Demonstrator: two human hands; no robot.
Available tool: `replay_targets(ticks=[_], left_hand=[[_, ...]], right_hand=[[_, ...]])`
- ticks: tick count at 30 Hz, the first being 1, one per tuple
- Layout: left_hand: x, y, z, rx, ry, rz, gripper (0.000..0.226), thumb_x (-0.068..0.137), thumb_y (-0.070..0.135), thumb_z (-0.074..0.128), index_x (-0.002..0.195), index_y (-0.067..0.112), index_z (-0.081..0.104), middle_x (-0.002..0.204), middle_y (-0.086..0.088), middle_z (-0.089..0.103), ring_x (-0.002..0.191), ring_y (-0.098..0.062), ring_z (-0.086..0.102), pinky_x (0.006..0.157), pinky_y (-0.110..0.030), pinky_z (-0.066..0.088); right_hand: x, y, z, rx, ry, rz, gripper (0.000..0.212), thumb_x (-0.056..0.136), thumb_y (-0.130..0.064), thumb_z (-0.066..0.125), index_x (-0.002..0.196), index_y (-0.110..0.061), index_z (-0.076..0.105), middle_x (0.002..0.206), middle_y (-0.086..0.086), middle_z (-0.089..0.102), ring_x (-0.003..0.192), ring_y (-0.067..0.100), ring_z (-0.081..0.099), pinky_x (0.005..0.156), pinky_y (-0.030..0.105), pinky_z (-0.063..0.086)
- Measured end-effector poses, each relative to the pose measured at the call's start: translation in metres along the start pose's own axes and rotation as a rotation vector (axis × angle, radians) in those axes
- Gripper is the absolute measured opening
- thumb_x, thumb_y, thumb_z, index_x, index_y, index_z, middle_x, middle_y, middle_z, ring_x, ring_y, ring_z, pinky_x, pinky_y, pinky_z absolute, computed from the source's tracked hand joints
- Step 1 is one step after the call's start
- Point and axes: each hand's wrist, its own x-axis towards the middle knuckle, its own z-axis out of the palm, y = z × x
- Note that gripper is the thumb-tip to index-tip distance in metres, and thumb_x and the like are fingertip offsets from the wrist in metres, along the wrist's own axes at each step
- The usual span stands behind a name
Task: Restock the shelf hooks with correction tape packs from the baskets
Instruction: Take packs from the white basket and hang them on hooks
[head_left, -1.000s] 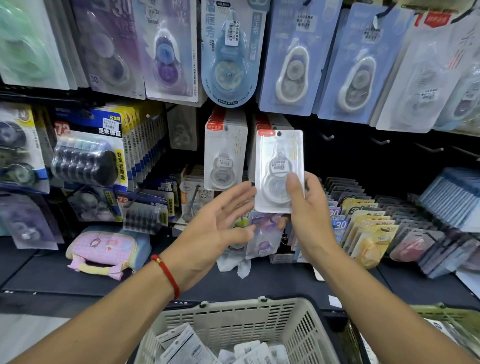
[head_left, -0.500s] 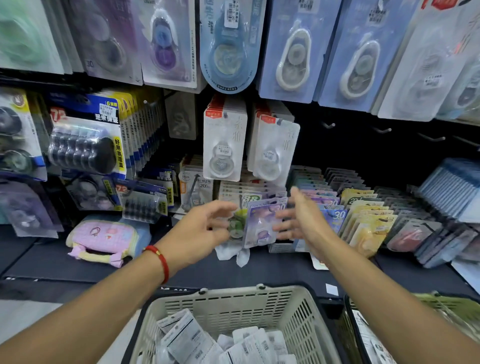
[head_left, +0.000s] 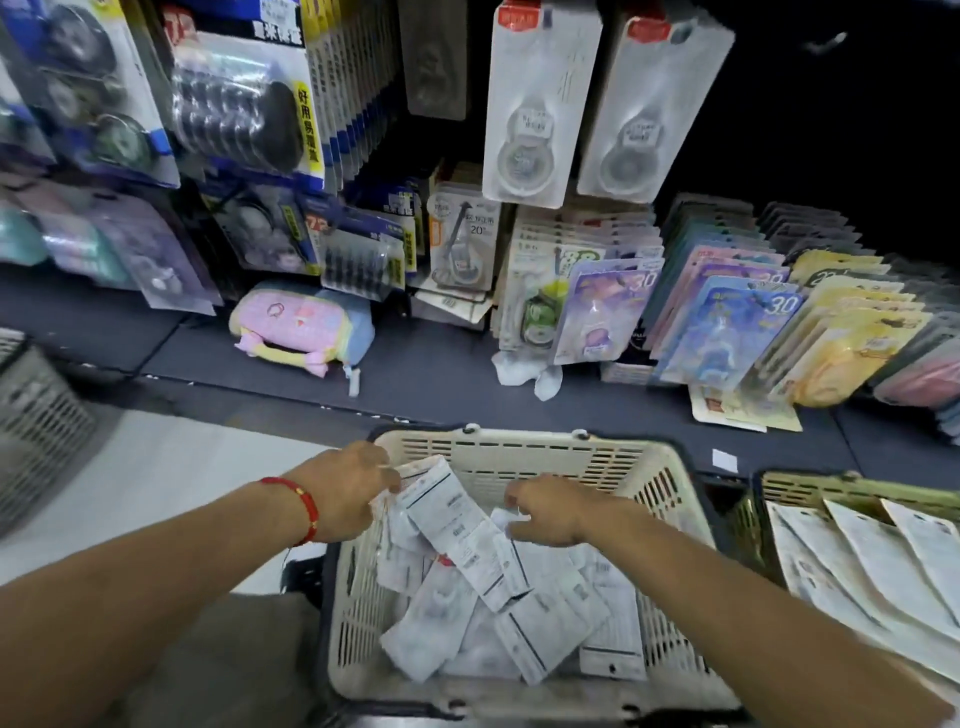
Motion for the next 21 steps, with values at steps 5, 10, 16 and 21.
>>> replay_targets(ticks=[5,10,16,21], left_hand=[[-0.005,-0.002,0.061,-0.216,0.038,-0.128,0.074,0.098,0.019,0.064,0.163,0.026,0.029,0.174,-0.005,-0.020,0.161,-0.029,0.015,0.126,-0.035,0.031],[0.000,0.019,0.096,-0.466,0.282,-0.229,0.084,0.089,0.021,0.071,0.162,0.028,0.029,0.173,0.005,-0.023,0.162,-0.022,-0.012,0.126,-0.040,0.031],[0.002,0.021,0.097,-0.498,0.322,-0.283,0.078,0.090,0.018,0.072,0.159,0.024,0.037,0.177,0.003,-0.007,0.163,-0.022,0.001,0.125,-0.039,0.034],[-0.002,0.052,0.088,-0.422,0.685,-0.259,0.045,0.087,0.015,0.076,0.130,0.011,0.066,0.141,-0.012,0.058,0.136,-0.034,0.051,0.114,-0.048,0.045]], right_hand=[[0.049,-0.042,0.063,0.299,0.202,0.038,0.082,0.101,-0.035,0.067,0.165,-0.016,0.019,0.167,0.011,0.032,0.150,0.034,0.039,0.119,0.044,0.037],[0.088,-0.064,0.084,0.660,0.437,0.054,0.078,0.096,-0.023,0.075,0.160,-0.023,0.030,0.161,0.007,0.044,0.145,0.032,0.045,0.120,0.043,0.038],[0.097,-0.060,0.104,0.462,0.539,-0.053,0.047,0.097,-0.026,0.075,0.142,-0.023,0.060,0.136,0.003,0.053,0.126,0.024,0.053,0.106,0.034,0.044],[0.066,-0.042,0.072,0.838,0.602,-0.024,0.025,0.092,-0.034,0.079,0.113,-0.027,0.067,0.101,-0.012,0.073,0.092,0.012,0.069,0.076,0.028,0.052]])
